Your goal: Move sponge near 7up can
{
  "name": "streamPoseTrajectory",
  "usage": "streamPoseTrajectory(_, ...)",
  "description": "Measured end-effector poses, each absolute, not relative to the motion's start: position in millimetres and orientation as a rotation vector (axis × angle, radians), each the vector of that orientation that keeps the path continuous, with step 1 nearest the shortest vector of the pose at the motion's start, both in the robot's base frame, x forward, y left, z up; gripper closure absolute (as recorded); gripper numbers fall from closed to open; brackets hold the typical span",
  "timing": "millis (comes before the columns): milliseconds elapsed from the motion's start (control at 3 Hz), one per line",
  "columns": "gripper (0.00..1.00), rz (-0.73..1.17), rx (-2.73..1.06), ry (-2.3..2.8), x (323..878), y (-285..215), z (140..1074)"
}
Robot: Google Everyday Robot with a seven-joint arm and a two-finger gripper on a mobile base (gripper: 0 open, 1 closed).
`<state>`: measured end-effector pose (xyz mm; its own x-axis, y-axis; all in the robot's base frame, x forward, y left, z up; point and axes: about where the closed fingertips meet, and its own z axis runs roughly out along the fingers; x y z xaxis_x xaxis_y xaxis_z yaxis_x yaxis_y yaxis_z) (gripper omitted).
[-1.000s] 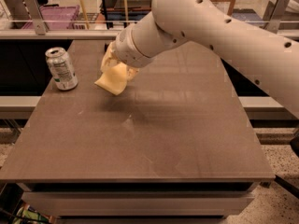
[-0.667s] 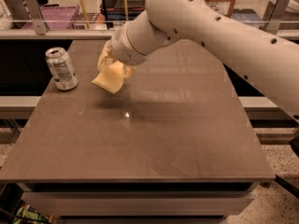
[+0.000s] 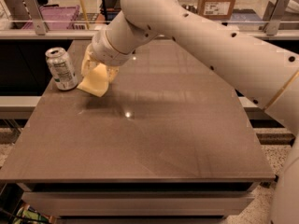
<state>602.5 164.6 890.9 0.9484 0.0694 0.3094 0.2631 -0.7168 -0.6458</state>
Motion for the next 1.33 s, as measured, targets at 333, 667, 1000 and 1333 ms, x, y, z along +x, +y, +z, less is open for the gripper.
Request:
streamPoseTrajectory(333, 1.00, -0.270, -2.374, -0.264, 596, 182, 875)
streamPoseTrajectory(667, 1.00, -0.244, -2.400, -0.251, 592, 182, 864)
streamPoseTrajectory(1000, 1.00, -0.260, -2.436, -0.202, 598, 165, 858)
streamPoseTrajectory(1333, 0.82, -0.256, -2.435, -0.208, 597, 167, 857)
